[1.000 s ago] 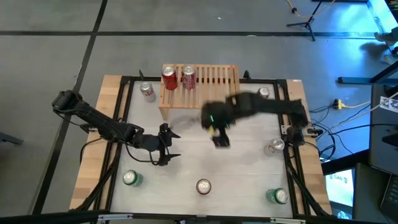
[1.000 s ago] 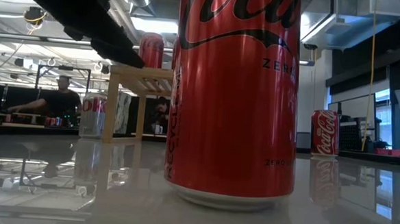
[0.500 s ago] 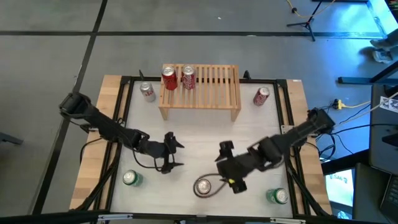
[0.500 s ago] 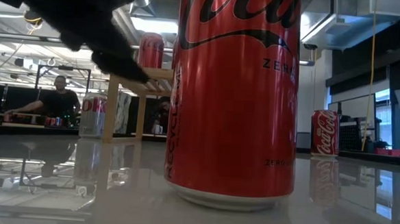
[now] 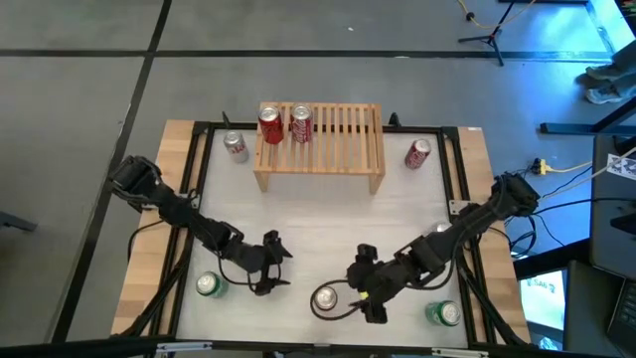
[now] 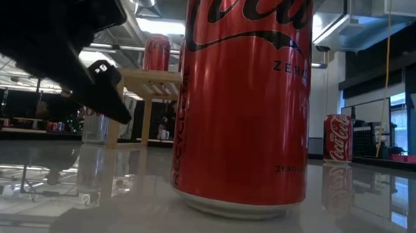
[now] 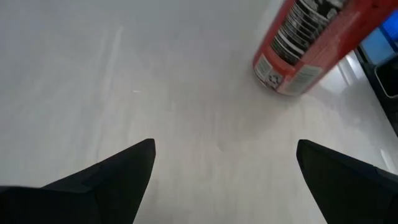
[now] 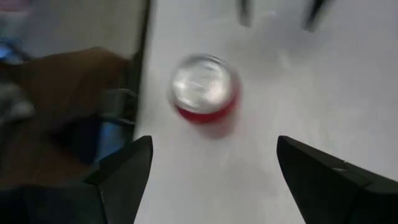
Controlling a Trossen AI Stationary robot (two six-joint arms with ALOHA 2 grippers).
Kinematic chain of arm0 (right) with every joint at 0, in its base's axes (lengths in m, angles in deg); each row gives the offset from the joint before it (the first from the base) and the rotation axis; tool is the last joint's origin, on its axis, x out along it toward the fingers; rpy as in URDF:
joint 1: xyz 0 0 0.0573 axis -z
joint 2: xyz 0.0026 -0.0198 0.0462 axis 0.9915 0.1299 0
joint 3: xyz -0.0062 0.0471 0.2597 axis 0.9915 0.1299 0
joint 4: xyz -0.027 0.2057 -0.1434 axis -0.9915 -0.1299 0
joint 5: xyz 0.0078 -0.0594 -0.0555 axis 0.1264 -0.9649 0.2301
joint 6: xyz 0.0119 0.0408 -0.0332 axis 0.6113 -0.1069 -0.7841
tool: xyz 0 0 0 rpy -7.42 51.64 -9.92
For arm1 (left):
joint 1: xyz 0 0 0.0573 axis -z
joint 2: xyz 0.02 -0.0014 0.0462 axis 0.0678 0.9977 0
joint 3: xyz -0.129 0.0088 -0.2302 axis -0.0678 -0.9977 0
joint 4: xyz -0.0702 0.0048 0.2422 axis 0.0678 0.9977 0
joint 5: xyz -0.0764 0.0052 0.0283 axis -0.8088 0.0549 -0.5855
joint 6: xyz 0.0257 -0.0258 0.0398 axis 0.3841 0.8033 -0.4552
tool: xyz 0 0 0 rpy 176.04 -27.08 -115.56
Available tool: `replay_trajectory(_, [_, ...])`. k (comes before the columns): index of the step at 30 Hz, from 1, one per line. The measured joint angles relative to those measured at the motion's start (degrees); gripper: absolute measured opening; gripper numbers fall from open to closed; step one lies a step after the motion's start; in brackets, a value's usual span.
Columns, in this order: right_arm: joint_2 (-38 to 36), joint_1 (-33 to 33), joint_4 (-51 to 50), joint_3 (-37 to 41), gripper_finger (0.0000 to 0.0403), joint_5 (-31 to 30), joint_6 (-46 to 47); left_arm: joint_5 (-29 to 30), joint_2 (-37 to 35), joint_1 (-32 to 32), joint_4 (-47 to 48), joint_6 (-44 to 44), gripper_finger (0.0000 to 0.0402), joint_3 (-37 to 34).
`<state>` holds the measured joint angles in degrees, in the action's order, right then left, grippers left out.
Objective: Place canned beverage on shelf
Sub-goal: Put the red and black soda can on the shelf aligned with the other red and black soda can
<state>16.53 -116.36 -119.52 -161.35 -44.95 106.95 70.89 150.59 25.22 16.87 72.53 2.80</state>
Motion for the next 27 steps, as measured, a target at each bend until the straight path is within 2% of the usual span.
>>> replay_trajectory(4, [1.04, -2.59, -0.91, 1.24, 0.0337, -8.07, 3.29, 0.31, 0.10, 0.98, 0.02, 0.39, 0.0380, 0.00])
replay_trajectory(8, [3.73, -5.13, 5.54, 5.32, 0.0337, -13.26, 3.45, 0.90, 0.10, 2.24, -2.18, -0.33, 0.0380, 0.00])
replay_trajectory(12, [6.21, -6.33, 11.60, 8.36, 0.0337, -13.01, 6.47, 2.36, 2.93, 4.07, -8.07, -0.73, 0.0380, 0.03])
replay_trajectory(19, [11.70, -6.29, 15.96, 9.11, 0.0337, -13.74, 8.94, 5.84, 14.18, 5.90, -19.85, -0.99, 0.0380, 2.66])
replay_trajectory(27, [15.72, -6.17, 18.44, 9.11, 0.0337, -17.36, 8.77, 5.52, 22.54, 5.90, -20.36, -2.29, 0.0380, 11.55])
